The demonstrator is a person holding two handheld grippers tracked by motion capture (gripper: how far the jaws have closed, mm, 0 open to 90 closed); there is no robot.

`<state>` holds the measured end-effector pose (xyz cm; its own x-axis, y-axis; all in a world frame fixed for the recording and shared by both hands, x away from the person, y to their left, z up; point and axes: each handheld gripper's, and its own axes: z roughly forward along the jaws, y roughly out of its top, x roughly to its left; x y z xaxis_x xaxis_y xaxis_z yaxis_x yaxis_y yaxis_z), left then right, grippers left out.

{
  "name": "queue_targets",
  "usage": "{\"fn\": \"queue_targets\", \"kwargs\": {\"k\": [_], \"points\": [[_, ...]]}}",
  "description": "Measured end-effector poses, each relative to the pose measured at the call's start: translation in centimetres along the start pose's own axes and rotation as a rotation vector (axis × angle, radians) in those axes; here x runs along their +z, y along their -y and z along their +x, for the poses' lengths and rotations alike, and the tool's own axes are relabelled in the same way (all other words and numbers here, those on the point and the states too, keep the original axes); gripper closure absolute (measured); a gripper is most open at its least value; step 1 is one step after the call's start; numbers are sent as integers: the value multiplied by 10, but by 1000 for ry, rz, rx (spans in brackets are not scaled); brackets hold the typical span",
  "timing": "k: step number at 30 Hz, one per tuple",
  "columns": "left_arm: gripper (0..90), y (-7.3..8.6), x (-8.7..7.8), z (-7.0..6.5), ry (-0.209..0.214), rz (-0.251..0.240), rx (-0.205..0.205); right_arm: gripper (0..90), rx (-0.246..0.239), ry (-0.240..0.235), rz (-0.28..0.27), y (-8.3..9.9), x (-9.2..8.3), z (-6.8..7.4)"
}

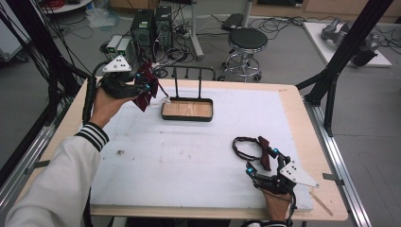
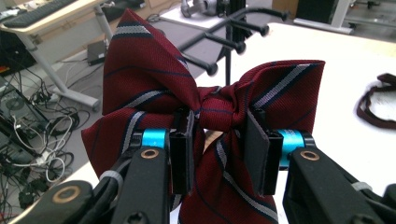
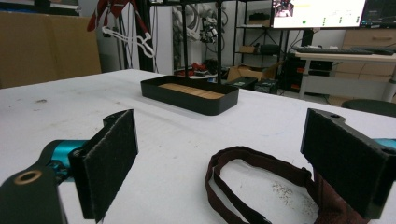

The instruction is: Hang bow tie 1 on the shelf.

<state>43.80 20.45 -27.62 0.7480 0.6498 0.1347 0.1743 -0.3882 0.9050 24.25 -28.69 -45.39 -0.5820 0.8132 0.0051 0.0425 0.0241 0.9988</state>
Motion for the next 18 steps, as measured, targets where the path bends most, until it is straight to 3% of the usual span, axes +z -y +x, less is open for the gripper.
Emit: {"fn": "queue_targets", "kwargs": {"k": [18], "points": [[657,-23,18,15,-57,-26,-5,102,2,0,3,0,0,0]]}}
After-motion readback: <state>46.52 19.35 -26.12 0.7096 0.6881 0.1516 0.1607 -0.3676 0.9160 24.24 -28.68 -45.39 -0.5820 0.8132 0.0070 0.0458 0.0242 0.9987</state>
